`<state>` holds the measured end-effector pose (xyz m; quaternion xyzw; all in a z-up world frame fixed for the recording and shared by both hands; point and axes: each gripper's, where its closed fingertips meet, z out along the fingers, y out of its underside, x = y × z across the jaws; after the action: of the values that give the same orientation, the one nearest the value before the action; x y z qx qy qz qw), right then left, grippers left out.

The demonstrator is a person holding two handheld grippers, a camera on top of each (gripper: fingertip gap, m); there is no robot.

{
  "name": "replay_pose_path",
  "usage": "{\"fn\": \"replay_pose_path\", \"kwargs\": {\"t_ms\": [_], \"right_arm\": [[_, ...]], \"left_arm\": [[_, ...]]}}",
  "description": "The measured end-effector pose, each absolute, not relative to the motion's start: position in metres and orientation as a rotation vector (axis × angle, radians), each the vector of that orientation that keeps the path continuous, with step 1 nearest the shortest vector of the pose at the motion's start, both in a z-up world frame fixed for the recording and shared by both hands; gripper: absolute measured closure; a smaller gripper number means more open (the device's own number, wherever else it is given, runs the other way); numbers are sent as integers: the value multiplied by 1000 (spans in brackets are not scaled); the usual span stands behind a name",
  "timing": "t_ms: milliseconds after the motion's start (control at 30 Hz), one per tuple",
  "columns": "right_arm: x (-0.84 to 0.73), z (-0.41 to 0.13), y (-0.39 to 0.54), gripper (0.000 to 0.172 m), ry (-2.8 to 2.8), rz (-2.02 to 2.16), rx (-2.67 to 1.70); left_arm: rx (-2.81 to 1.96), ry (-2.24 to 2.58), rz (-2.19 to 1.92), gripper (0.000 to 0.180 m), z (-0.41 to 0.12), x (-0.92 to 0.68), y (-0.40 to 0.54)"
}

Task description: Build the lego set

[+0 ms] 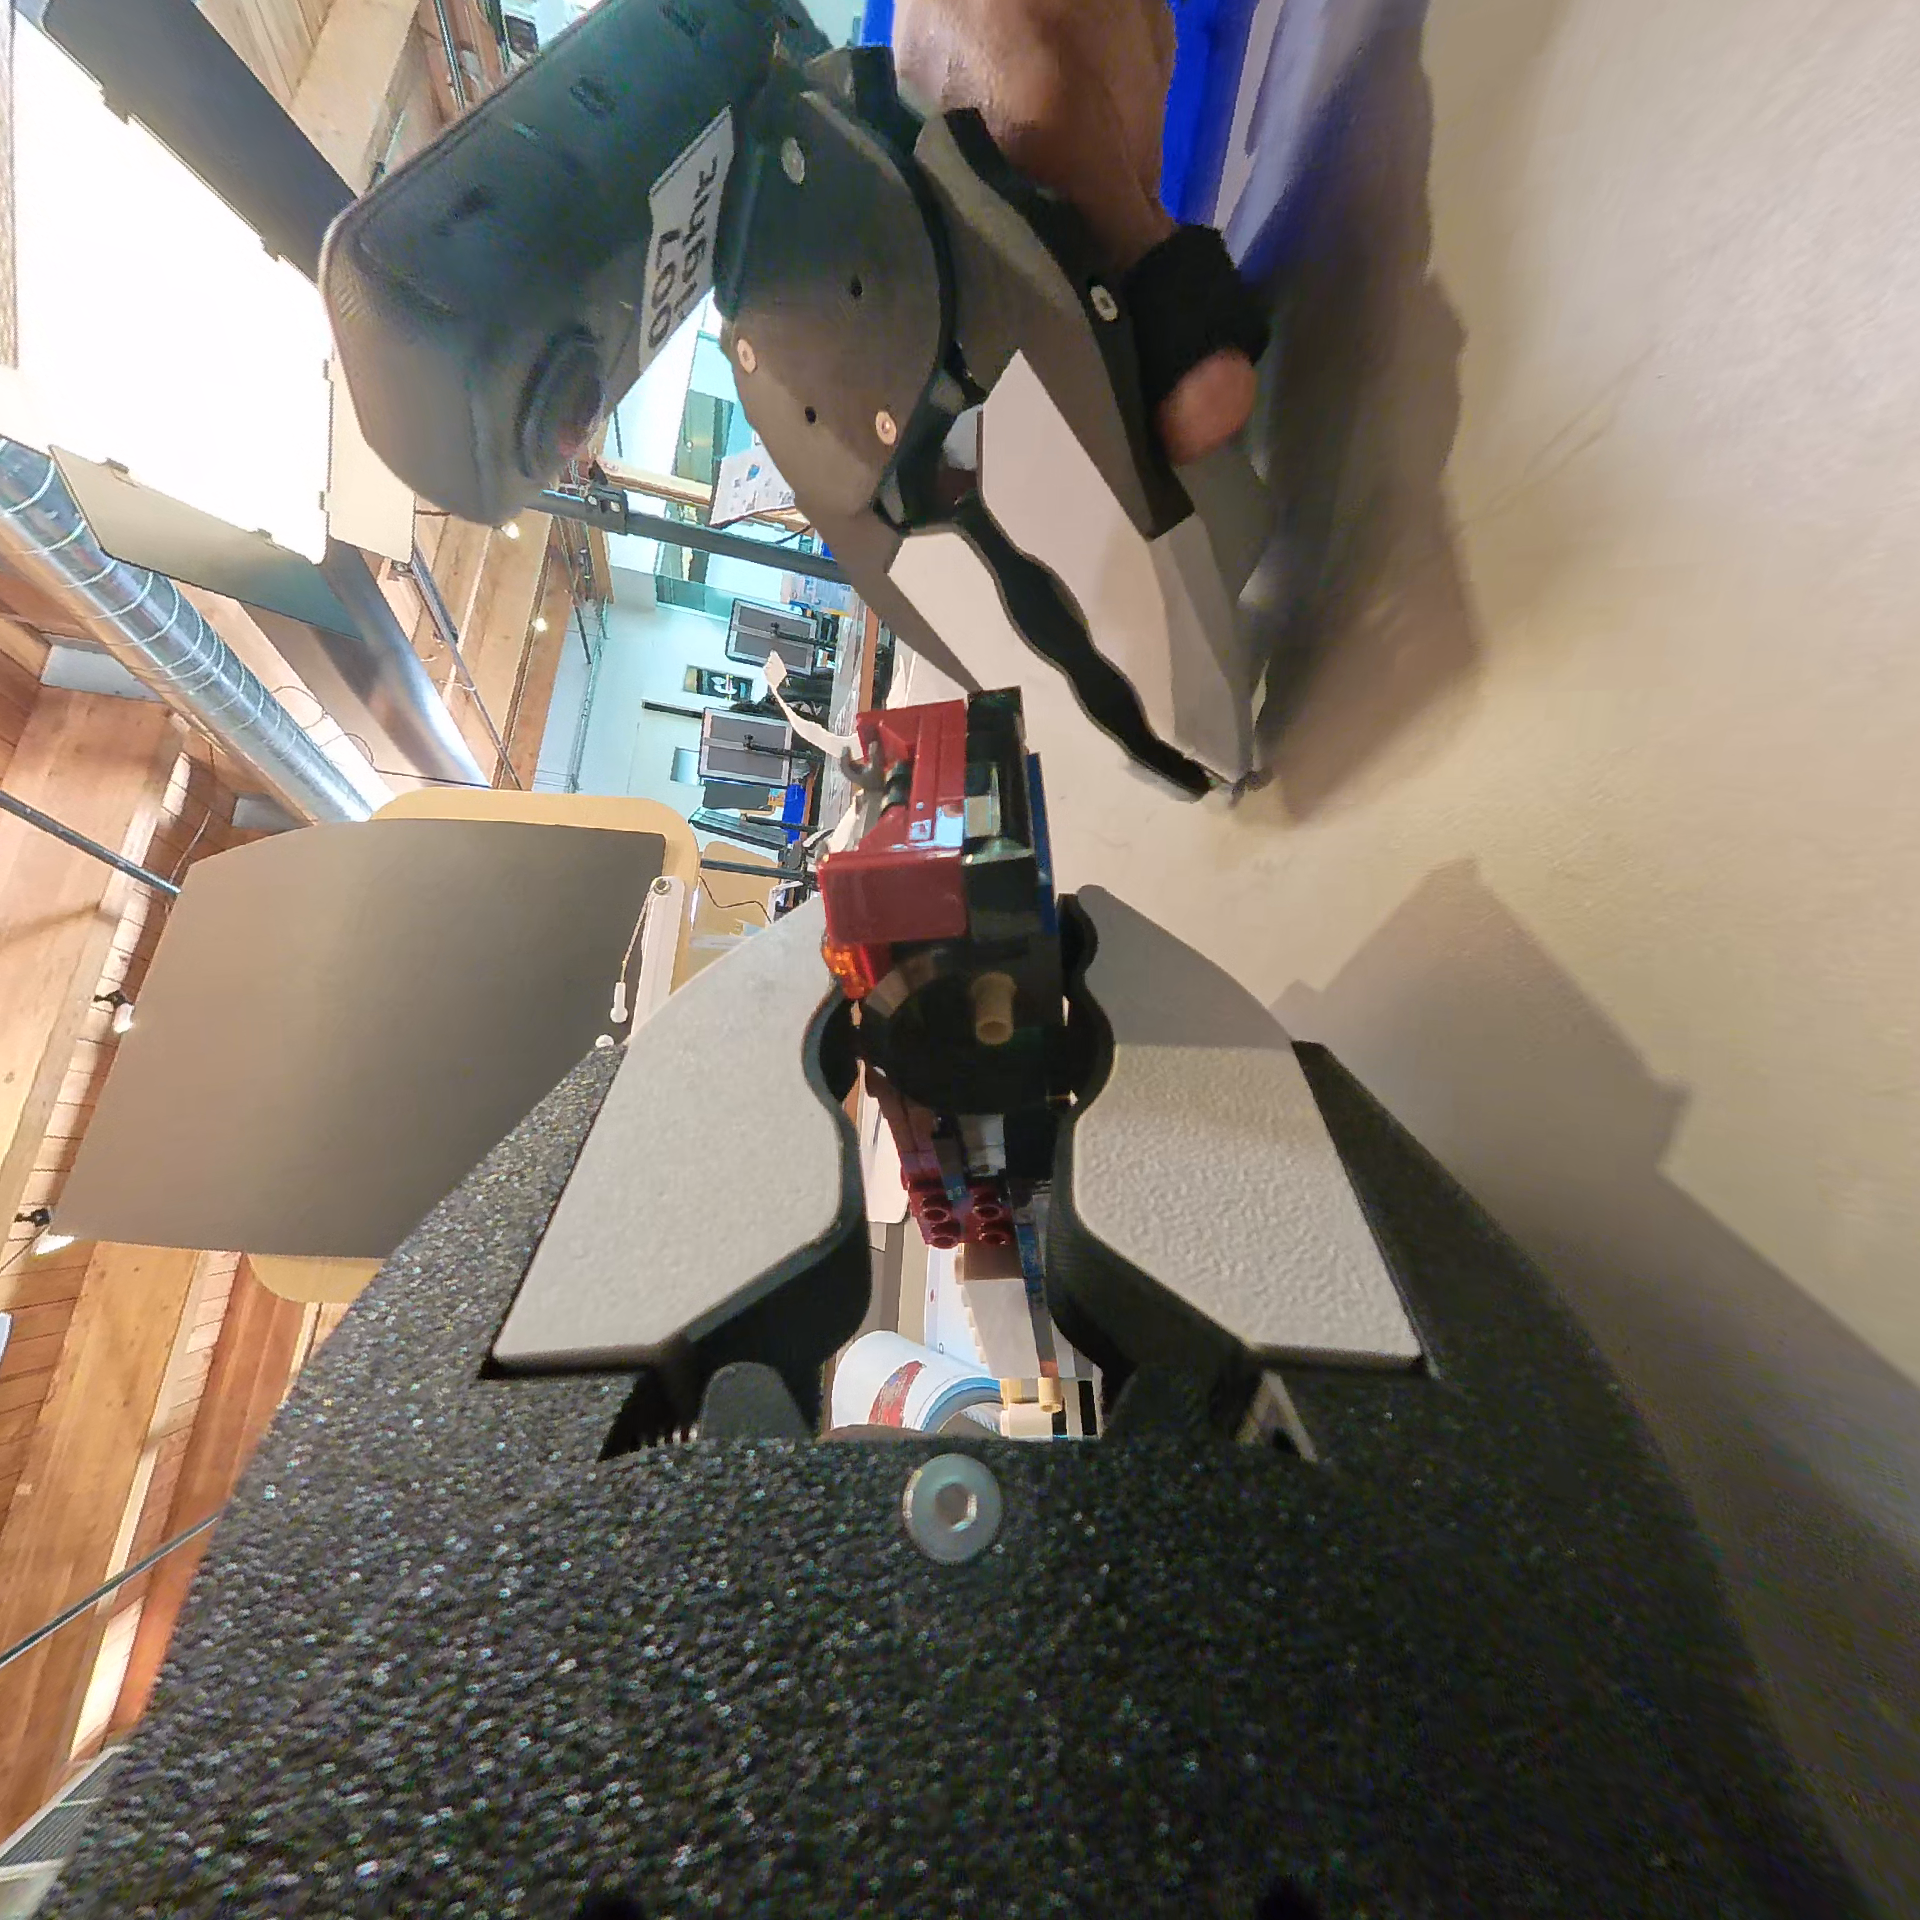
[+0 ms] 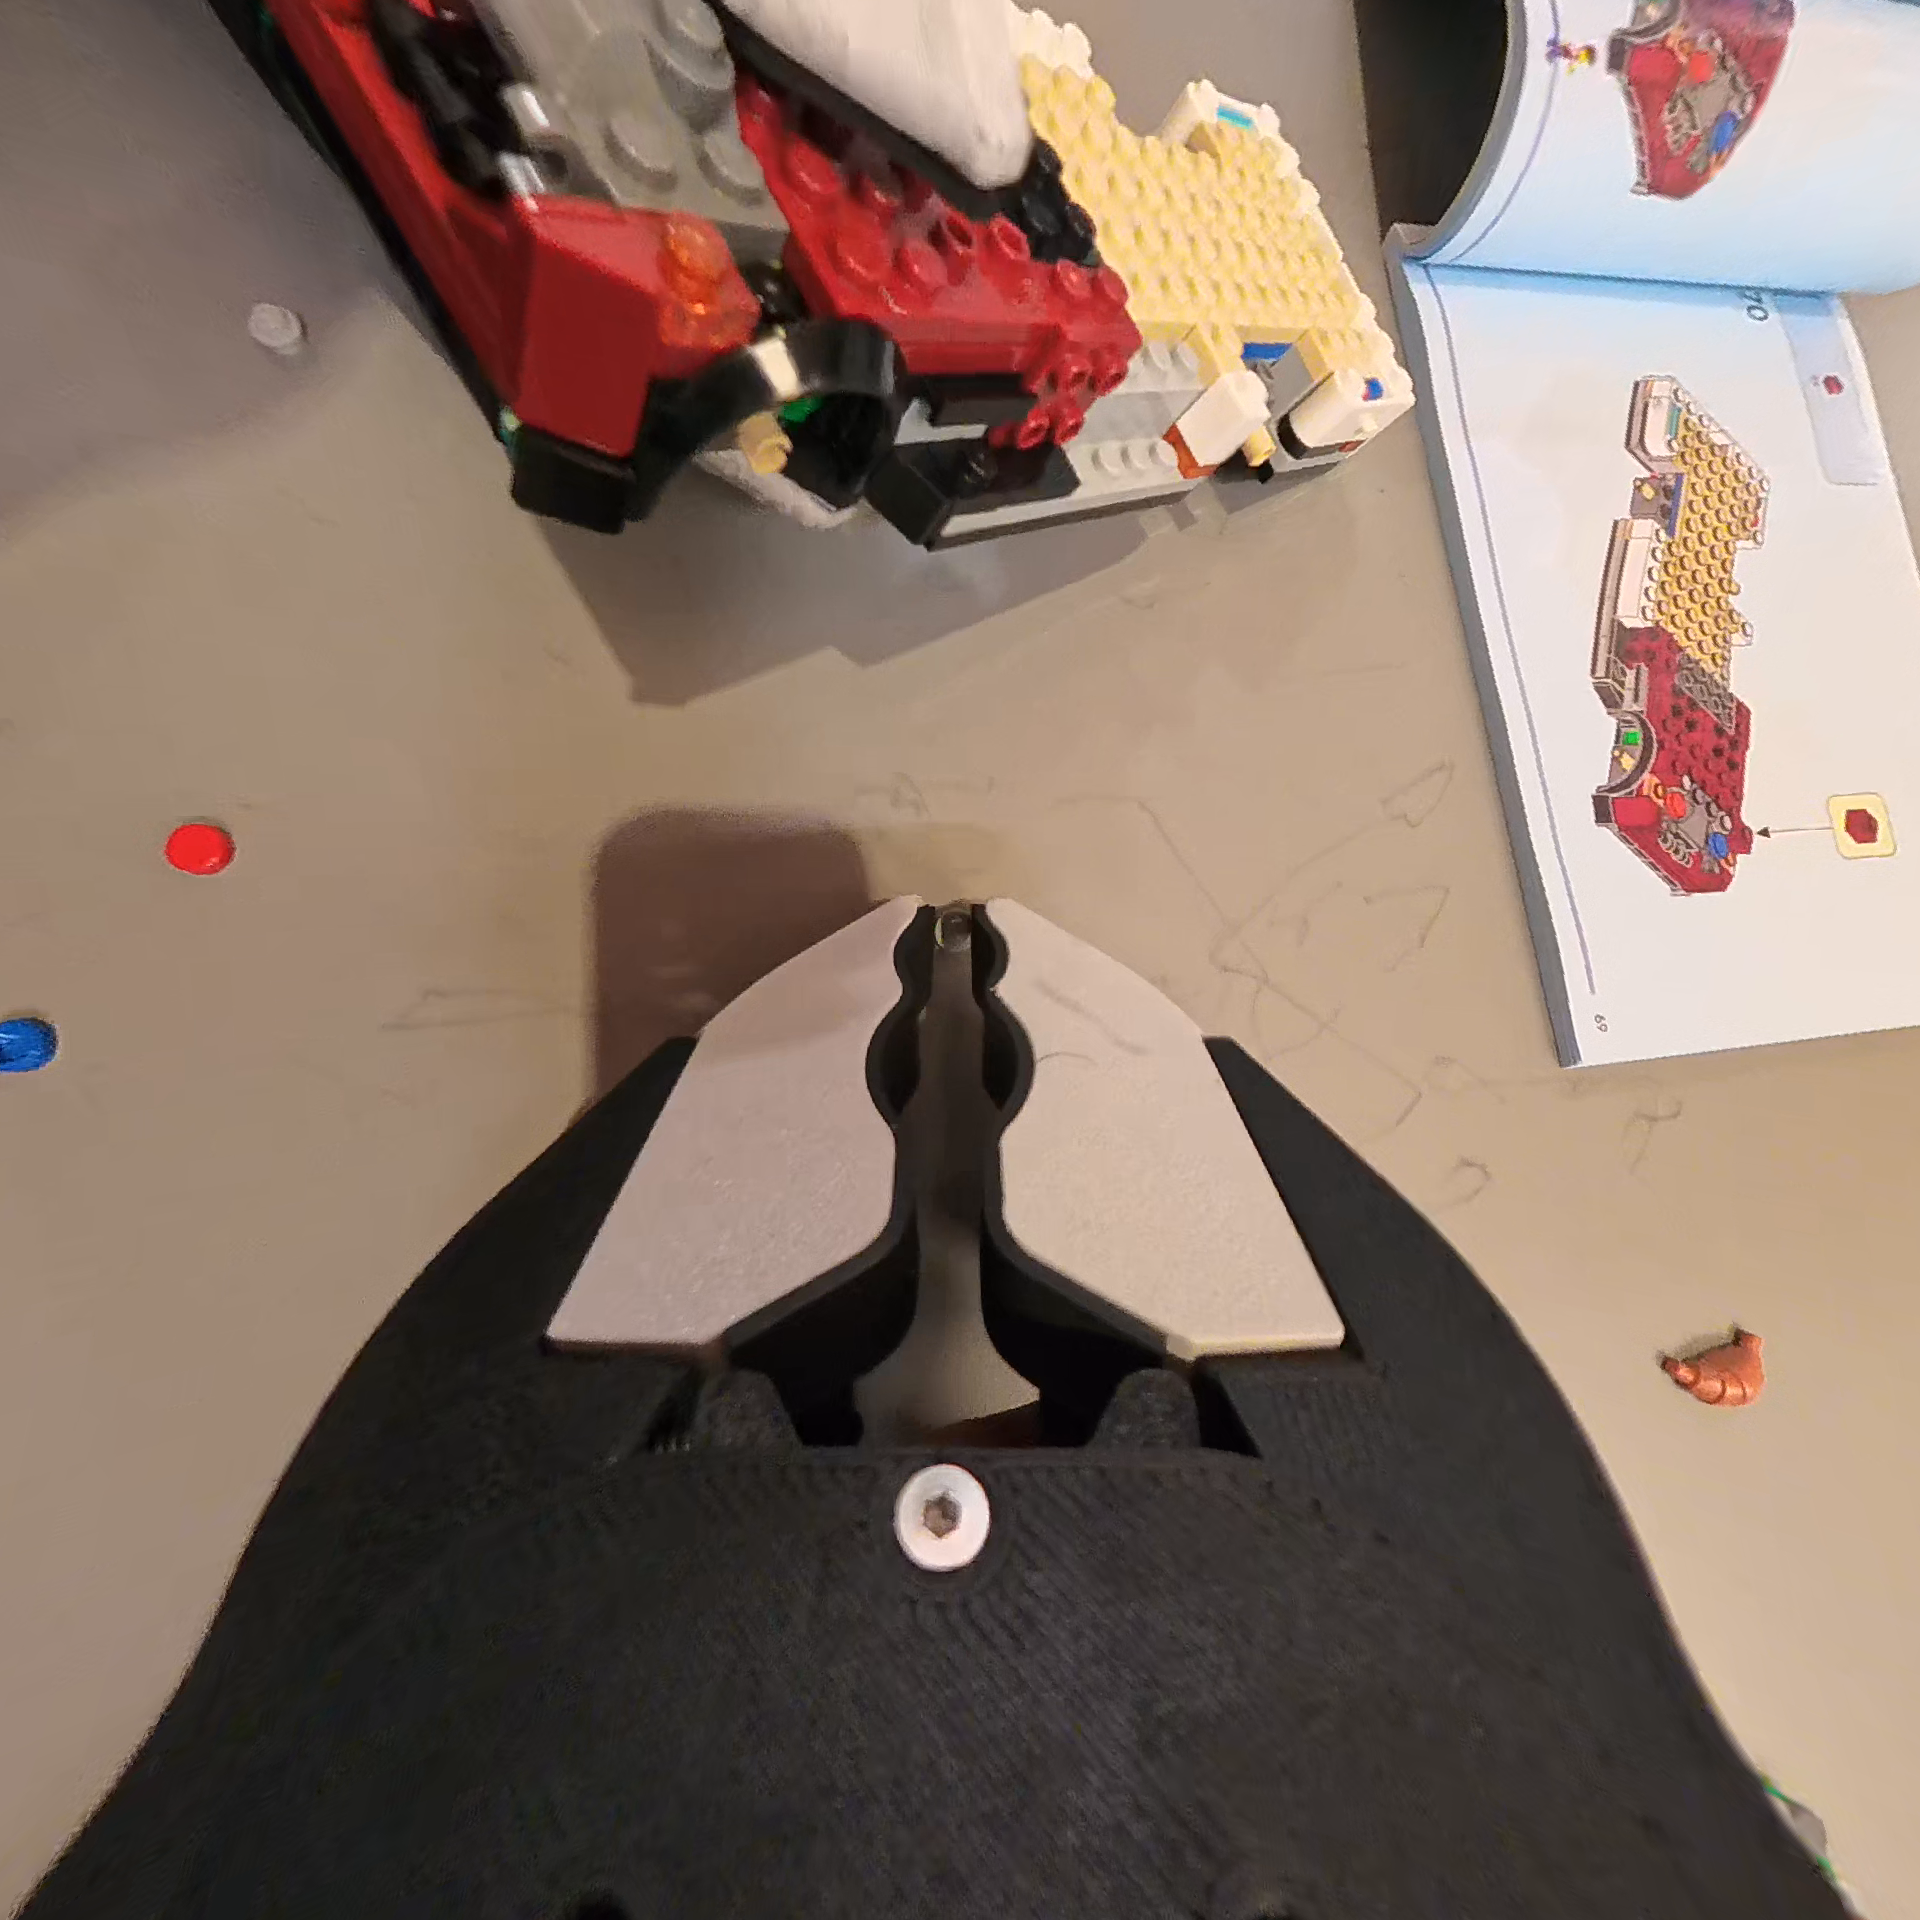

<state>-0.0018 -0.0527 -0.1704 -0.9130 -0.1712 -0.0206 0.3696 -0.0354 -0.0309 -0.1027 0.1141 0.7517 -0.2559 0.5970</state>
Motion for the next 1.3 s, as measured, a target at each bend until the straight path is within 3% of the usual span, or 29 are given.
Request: {"fn": "replay_pose_path", "kwargs": {"t_ms": [1000,1300], "right_arm": [[-2,-171,-53,151,-380,-23,-2360],[-18,-121,-49,139,-633,-372,-2075]], "left_arm": [[288,1746,-578,144,-107,-36,-33],[282,1748,-581,144,-109,-34,-33]]}}
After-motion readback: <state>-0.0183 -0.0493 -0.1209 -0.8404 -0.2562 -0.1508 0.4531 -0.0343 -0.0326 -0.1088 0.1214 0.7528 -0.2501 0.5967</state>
